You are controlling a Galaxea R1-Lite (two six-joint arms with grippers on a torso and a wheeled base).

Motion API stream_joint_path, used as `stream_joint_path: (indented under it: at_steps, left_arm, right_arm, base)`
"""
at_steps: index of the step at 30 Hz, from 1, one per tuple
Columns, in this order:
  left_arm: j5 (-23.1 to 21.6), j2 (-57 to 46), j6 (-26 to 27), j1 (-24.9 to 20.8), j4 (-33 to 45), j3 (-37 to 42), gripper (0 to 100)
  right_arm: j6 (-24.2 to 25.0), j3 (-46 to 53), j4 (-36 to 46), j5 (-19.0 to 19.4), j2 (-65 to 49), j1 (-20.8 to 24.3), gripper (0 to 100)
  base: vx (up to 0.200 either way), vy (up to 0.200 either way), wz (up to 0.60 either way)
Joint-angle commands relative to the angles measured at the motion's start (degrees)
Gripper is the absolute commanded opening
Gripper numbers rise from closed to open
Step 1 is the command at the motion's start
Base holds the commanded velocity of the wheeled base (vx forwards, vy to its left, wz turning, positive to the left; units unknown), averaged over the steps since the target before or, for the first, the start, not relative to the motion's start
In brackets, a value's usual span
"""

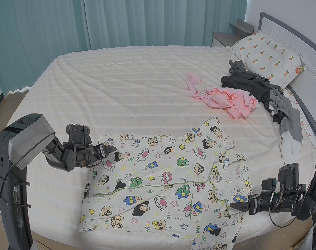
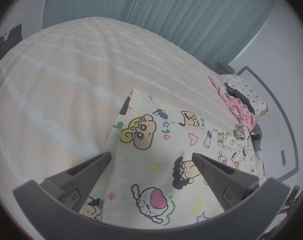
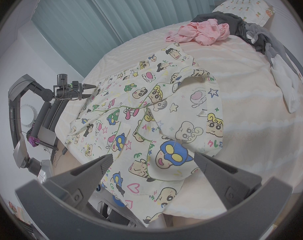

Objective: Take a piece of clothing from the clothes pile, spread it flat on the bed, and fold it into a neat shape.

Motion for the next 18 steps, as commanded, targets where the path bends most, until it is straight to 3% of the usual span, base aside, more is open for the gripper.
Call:
stream_joint_path:
  at_steps: [1,5,6,18]
  left_arm:
    - [-0.06,0.89,-0.23,-0.07,0.11,-0.21,100]
    - [0.03,0.89,-0.49,-0.25,0.11,-0.91,100]
    - [0.03,0.89,-0.49,-0.25,0.11,-0.91,0]
    - [-0.41,2.30,-1.63,0.72,0.11,-2.41,0]
  right_arm:
    - [-0.01,0.00,-0.02,0.04,0.10,0.29,100]
    - [-0.01,0.00,-0.02,0.04,0.28,0.29,100]
    - [-0.01,0.00,-0.02,0.04,0.28,0.29,100]
    - [-0.01,-0.09,-0.02,0.04,0.54,0.29,100]
  base:
    - [0.000,0.000,0.00]
    - [0.000,0.000,0.00]
    - [0.000,0.000,0.00]
    - [0.000,0.000,0.00]
